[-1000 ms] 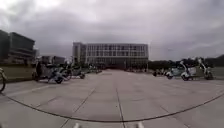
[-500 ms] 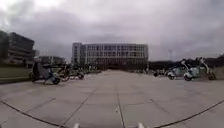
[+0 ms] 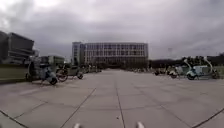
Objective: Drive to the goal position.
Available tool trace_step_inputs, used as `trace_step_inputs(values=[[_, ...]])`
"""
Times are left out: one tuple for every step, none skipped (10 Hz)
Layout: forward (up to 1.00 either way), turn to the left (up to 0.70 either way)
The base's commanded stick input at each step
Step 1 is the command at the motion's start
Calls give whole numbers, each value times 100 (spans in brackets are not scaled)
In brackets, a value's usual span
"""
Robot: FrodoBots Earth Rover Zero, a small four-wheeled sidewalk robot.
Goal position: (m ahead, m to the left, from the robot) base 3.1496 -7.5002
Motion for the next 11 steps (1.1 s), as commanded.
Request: trace_step_inputs(values=[[45,0],[45,0],[45,0],[45,0],[45,0],[45,0],[45,0],[45,-19],[45,-27],[45,-27],[45,-27]])
